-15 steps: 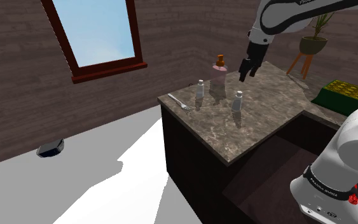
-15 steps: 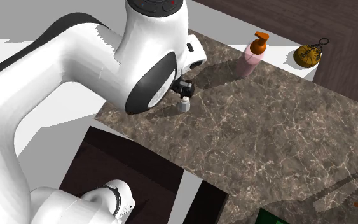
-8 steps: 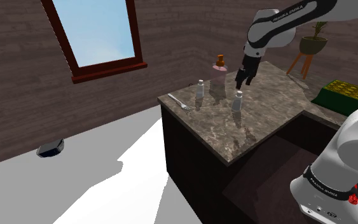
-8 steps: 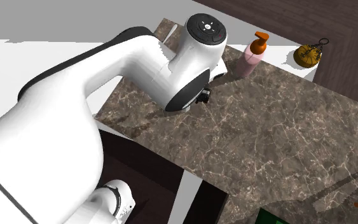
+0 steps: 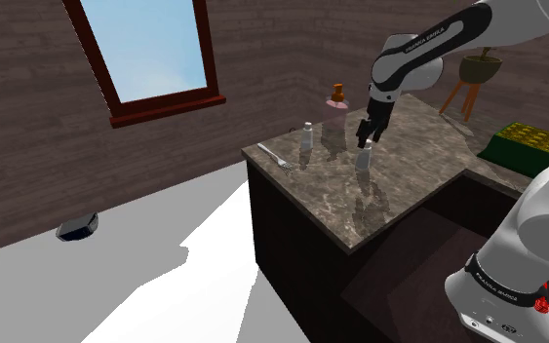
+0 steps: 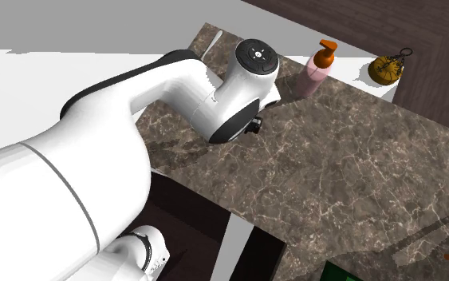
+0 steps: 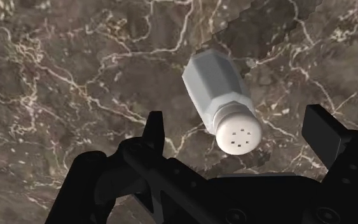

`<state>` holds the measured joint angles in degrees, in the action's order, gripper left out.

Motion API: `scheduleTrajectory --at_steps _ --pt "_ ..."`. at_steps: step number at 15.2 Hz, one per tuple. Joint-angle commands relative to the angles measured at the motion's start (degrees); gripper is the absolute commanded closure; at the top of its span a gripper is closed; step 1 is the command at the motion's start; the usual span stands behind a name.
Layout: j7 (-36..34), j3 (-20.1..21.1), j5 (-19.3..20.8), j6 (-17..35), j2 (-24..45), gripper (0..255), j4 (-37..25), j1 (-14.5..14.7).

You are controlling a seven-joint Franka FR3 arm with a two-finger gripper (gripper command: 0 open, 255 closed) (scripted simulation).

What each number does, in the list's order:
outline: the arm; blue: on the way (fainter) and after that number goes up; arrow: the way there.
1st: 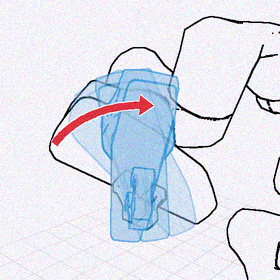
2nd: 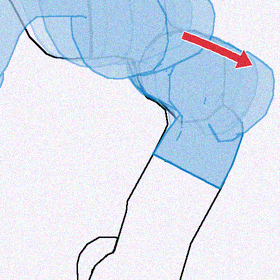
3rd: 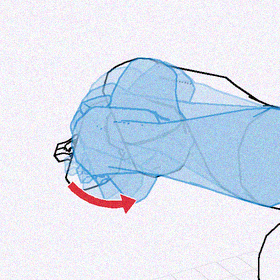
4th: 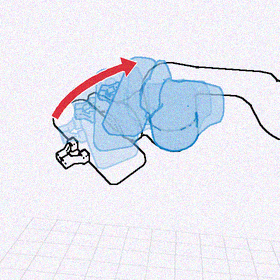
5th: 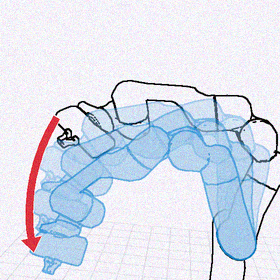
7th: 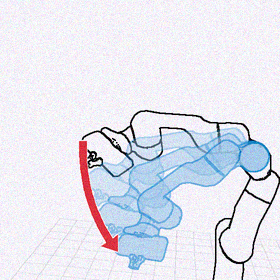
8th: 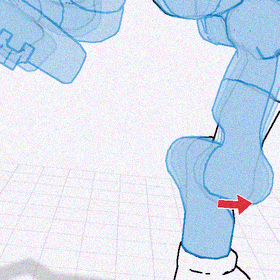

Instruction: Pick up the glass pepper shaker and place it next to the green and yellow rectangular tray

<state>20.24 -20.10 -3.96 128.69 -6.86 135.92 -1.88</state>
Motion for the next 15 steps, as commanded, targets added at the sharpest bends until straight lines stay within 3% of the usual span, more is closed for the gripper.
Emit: scheduleTrajectory --at_steps 1,7,8,15 --pt "0.1 0.0 -0.2 0.5 0.3 0 0.1 0.0" --pt "0.1 0.0 -0.2 0.5 0.3 0 0.1 0.0" --pt "0.1 0.0 -0.2 0.5 0.3 255 0.1 0.0" --pt "0.1 0.0 -0.1 0.5 0.2 255 0.3 0.0"
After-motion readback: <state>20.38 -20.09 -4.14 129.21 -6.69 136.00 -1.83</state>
